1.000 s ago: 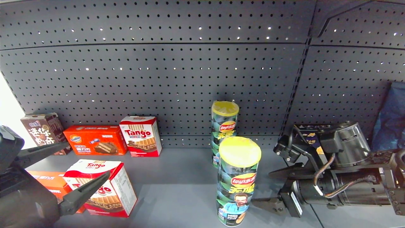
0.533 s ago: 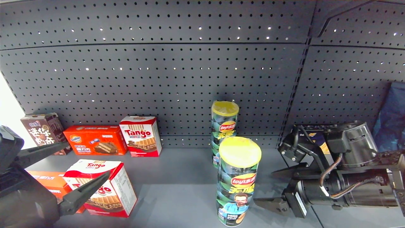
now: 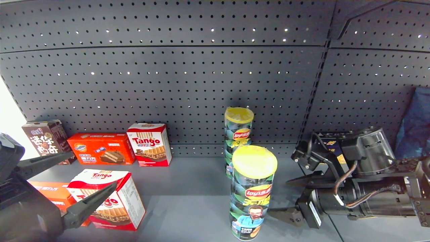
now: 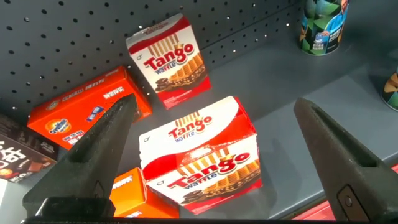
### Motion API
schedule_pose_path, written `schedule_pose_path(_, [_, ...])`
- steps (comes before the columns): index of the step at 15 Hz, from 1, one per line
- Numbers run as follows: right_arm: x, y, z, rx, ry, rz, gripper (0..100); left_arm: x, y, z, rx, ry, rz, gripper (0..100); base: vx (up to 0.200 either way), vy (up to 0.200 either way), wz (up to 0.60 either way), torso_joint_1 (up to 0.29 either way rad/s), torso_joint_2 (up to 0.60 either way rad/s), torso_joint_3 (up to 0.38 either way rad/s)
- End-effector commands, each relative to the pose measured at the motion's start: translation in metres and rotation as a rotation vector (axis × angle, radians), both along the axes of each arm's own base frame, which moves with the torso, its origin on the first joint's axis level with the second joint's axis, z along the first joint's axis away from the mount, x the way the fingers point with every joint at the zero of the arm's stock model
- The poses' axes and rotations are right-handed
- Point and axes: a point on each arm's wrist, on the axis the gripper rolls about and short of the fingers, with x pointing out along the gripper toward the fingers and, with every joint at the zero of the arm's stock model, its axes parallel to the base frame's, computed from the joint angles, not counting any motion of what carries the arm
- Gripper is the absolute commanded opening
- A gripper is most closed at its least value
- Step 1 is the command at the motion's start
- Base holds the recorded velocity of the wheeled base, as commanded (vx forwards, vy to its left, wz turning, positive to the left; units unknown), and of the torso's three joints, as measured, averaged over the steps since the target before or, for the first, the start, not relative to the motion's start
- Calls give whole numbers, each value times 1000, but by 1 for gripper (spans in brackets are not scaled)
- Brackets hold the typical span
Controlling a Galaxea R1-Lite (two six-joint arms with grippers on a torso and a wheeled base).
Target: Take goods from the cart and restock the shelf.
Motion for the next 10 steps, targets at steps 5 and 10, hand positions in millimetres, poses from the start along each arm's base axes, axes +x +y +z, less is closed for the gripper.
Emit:
schedule_pose_path(5, [4, 4, -6, -13, 16, 6, 100, -1, 0, -4, 4, 12, 0, 100, 0, 0, 0, 0, 0, 0])
schedule_pose_path(10, [4, 8, -9, -20, 25, 18, 100, -1, 0, -4, 3, 13, 2, 100, 0, 0, 0, 0, 0, 0])
